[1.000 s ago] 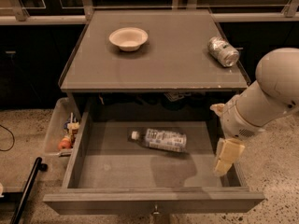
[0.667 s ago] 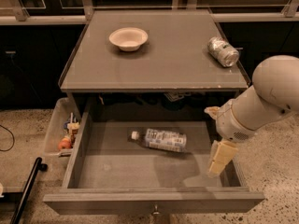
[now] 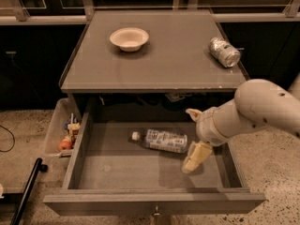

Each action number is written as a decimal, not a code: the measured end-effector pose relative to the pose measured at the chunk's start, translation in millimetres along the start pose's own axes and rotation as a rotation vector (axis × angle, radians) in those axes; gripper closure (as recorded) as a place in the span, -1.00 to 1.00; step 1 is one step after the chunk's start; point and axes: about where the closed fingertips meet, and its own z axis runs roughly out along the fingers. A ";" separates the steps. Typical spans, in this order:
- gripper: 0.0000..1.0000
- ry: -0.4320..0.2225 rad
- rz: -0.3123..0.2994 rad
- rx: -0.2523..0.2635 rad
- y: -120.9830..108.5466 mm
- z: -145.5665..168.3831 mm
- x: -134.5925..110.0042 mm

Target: Pick blue plastic bottle from top drawer and place on counter

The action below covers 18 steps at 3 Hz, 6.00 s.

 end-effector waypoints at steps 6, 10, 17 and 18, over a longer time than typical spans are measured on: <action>-0.63 -0.172 0.088 -0.009 -34.4 127.5 -3.2; 1.00 -0.155 0.108 -0.071 -12.6 82.1 -6.9; 1.00 -0.203 -0.253 0.205 -118.9 -157.8 -115.0; 1.00 -0.278 -0.320 0.234 -159.4 -165.6 -141.1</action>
Offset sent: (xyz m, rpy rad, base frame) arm 0.0544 0.0601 -0.0635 0.1671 -0.0909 -0.0020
